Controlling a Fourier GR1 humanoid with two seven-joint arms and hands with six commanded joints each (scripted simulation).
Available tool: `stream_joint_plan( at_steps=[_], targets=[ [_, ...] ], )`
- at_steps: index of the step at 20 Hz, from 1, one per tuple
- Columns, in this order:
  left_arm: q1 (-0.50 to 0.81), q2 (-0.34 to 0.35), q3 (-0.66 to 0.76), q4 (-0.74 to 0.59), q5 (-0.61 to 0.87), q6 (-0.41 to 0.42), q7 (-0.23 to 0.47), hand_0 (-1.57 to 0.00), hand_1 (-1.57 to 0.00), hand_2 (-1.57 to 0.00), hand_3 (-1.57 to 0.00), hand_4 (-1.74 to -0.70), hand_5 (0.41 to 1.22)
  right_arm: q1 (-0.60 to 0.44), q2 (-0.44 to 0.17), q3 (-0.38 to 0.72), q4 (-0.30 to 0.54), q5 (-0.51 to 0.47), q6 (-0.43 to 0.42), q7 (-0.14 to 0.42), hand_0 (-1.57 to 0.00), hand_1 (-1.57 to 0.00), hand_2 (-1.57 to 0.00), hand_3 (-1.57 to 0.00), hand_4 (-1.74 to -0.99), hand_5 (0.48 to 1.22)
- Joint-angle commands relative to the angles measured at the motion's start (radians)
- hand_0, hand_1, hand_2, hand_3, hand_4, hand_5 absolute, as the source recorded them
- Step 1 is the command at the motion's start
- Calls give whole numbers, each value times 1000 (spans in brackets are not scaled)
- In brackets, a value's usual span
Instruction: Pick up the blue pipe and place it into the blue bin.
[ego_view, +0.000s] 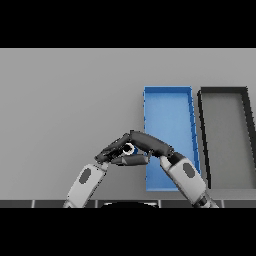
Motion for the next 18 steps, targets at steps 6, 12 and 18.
stream_joint_plan(
  at_steps=[6,12,18],
  targets=[
    [3,24,2,-11,-62,-36,-5,-752,-700,-684,-538,-1319,1221,21,41,-9,-28,39,-5,32,-1562,-1563,-1563,-1559,-1497,1209],
    [14,31,14,-15,-73,-83,100,-196,-183,-178,-140,-1031,848,15,83,-37,-17,65,15,32,-1569,-1569,-1569,-1568,-1499,1218],
    [9,14,37,11,-59,-64,155,-51,-47,-46,-36,-973,578,27,112,-58,-7,102,44,-13,-1570,-1570,-1570,-1570,-1499,1220]
  ],
)
